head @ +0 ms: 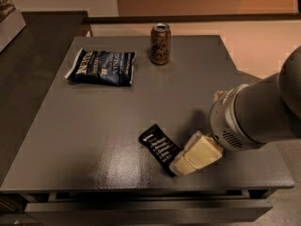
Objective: Move rxbar chocolate near blue chip bag
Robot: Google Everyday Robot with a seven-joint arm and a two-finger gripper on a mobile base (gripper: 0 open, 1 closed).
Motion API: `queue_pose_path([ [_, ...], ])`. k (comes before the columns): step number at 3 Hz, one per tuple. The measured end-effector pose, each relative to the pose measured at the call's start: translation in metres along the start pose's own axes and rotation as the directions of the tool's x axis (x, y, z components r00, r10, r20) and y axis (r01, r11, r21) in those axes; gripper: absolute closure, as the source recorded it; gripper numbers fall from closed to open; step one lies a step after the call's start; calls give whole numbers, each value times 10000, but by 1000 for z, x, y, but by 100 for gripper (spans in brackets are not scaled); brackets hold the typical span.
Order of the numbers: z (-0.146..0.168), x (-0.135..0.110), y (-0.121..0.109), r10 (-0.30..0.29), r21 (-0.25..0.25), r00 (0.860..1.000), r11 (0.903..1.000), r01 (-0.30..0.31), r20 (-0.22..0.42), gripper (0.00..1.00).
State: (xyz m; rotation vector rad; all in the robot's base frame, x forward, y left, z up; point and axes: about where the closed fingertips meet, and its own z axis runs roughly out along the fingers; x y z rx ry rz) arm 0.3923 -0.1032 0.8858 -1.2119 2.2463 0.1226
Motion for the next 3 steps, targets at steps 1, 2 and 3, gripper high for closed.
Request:
queue_pose_path([
  [1, 24, -4, 10, -48, -107, 9990, 9999, 53, 448, 0],
  [2, 43, -8, 18, -168, -331, 9955, 9993, 200, 938, 0],
  [3, 55, -7, 24, -135, -581, 9926, 9981, 206, 1205, 0],
])
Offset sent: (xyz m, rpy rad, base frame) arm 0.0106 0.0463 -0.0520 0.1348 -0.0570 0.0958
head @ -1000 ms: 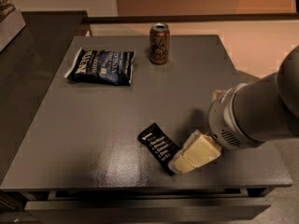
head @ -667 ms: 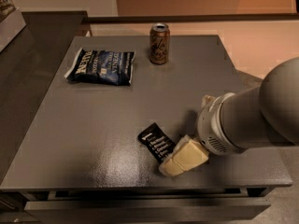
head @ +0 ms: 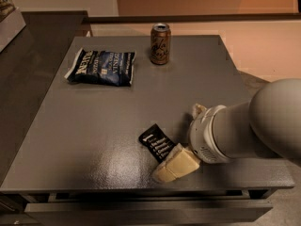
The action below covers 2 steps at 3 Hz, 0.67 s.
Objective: Move rxbar chocolate near blue chip bag
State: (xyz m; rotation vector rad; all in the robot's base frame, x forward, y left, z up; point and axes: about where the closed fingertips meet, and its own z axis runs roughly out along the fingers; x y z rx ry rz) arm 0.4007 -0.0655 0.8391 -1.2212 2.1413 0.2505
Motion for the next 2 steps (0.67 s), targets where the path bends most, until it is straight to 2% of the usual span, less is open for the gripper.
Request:
queue_pose_path([
  [1, 11, 1, 3, -56, -273, 10000, 9996, 57, 61, 11],
  [2, 19, 3, 5, -45, -612, 10000, 9981, 44, -10, 28],
])
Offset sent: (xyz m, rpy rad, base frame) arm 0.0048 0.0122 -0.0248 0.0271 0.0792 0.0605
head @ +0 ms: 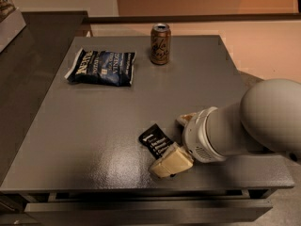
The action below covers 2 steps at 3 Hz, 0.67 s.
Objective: Move rxbar chocolate near blue chip bag
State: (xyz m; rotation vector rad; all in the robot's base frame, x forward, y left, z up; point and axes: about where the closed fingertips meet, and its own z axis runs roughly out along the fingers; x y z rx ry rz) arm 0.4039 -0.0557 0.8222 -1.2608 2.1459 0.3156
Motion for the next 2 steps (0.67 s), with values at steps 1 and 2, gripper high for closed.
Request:
queue_pose_path([
  [1, 2, 0, 1, 27, -254, 10000, 9997, -27, 13, 50],
  [2, 0, -2, 1, 37, -284, 10000, 9996, -37, 28, 73],
])
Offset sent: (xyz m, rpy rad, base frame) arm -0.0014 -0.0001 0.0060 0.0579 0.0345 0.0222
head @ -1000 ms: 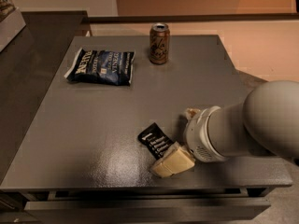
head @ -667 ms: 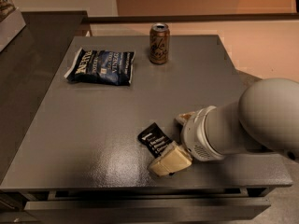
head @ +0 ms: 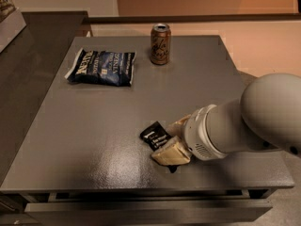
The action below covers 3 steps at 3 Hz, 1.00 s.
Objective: Move rxbar chocolate near blue chip bag
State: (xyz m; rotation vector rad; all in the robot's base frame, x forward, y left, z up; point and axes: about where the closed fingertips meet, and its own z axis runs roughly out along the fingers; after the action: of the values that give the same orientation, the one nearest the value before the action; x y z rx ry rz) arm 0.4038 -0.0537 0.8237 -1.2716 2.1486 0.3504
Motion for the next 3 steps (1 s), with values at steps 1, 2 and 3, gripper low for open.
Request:
queue_pose_path([
  [1, -4, -3, 0, 2, 0, 10000, 10000, -2, 1, 97],
  [2, -4, -3, 0, 2, 0, 10000, 10000, -2, 1, 100],
  [3, -18, -20, -17, -142, 115, 9998, 9998, 140, 163, 100],
])
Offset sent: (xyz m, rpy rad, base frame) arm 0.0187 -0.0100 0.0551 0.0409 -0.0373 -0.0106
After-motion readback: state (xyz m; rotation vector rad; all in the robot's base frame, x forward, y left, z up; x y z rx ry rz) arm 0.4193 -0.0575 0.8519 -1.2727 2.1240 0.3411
